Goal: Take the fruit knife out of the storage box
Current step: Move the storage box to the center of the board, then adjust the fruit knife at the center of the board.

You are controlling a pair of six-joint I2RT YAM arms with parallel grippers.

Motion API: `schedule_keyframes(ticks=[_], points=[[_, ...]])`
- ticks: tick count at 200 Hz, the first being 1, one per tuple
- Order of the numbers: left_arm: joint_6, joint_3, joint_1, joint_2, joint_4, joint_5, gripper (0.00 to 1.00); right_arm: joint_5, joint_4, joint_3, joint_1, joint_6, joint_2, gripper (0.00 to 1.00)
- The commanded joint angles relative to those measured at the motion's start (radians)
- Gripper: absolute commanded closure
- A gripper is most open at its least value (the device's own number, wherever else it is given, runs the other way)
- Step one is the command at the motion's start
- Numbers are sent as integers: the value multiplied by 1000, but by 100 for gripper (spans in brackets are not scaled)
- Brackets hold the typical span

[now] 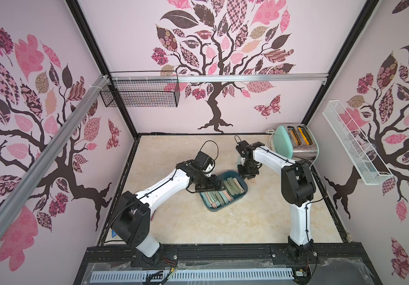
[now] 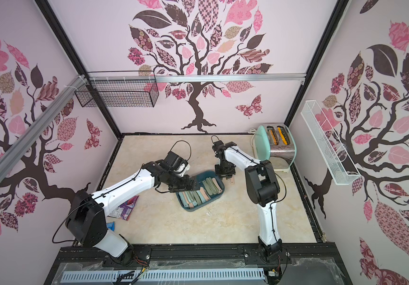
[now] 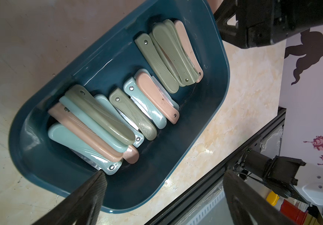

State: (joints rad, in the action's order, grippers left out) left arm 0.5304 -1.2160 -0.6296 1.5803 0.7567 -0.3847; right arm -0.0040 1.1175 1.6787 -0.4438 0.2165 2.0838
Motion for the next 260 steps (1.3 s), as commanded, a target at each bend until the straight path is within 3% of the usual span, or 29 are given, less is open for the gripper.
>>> schedule_keyframes(ticks=[1, 23, 40, 108, 189, 229, 260], points=[[6, 24, 3, -34, 1, 10, 2, -42, -11, -10, -41, 27, -8, 70], [7, 42, 5, -49, 0, 15, 2, -29, -13, -26, -56, 39, -25, 71], [9, 54, 5, -58, -3, 15, 2, 58, -1, -21, -54, 49, -33, 72], [0, 67, 14, -66, 8, 17, 2, 207, 61, 115, 16, 23, 52, 72], [12, 80, 22, -61, -3, 15, 2, 181, 74, 234, 60, -7, 178, 71], [18, 83, 22, -54, -6, 20, 2, 159, 74, 243, 63, -6, 196, 82], [24, 79, 22, -52, -9, 23, 2, 134, 51, 194, 66, -8, 171, 84]])
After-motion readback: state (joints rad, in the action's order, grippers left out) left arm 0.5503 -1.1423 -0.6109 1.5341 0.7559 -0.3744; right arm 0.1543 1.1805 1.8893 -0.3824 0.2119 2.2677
